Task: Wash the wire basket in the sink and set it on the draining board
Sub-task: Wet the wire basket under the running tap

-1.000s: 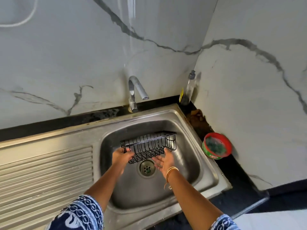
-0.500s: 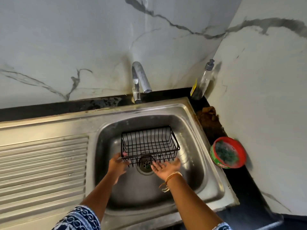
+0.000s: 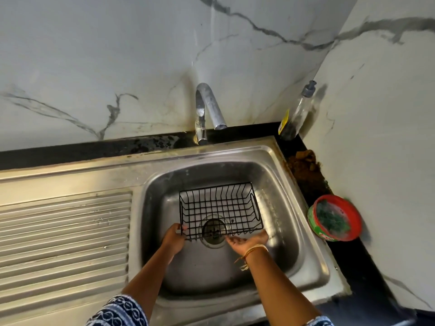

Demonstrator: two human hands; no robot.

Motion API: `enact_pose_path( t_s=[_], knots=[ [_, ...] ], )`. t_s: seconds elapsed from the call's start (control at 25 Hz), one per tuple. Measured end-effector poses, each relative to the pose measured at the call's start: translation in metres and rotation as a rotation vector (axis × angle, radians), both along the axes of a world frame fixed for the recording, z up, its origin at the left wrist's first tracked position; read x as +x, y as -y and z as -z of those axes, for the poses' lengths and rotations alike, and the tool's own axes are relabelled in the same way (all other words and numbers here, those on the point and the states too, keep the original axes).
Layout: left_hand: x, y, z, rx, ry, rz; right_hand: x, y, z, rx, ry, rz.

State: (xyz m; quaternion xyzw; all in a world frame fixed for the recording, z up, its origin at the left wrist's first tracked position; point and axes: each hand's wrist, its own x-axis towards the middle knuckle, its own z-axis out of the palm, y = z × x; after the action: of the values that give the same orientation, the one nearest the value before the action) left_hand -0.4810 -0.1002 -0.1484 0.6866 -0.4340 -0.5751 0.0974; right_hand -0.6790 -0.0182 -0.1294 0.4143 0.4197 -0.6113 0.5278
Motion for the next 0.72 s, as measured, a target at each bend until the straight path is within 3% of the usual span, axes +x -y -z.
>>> enact_pose_path(
  t_s=[0.08,0.16,0.28,0.36,0.44,0.52,0.6,0.72],
  knots=[
    [-0.002,0.006,-0.016,0.078,0.071,0.065,-0.001,0.004,-0.02,0.124,-0.135,-0.131],
    [-0.007,0.014,-0.04,0.096,0.162,0.193,0.003,0.01,-0.037,0.337,-0.449,-0.322],
    [-0.014,0.031,-0.082,-0.102,0.35,0.335,0.017,0.023,-0.066,0.706,-0.952,-0.545],
    [-0.013,0.051,-0.105,-0.372,0.35,0.31,0.031,0.044,-0.085,0.608,-1.24,-0.671],
    [-0.009,0.071,-0.118,-0.686,0.344,0.332,0.045,0.067,-0.1,0.412,-1.35,-0.736],
    [-0.002,0.091,-0.118,-0.915,0.464,0.468,0.059,0.092,-0.112,0.224,-1.417,-0.806],
    [0.007,0.106,-0.113,-0.849,0.627,0.638,0.07,0.116,-0.122,0.029,-1.455,-0.899],
    [0.024,0.123,-0.093,-0.567,0.732,0.879,0.078,0.154,-0.141,-0.117,-1.524,-1.009]
  ],
)
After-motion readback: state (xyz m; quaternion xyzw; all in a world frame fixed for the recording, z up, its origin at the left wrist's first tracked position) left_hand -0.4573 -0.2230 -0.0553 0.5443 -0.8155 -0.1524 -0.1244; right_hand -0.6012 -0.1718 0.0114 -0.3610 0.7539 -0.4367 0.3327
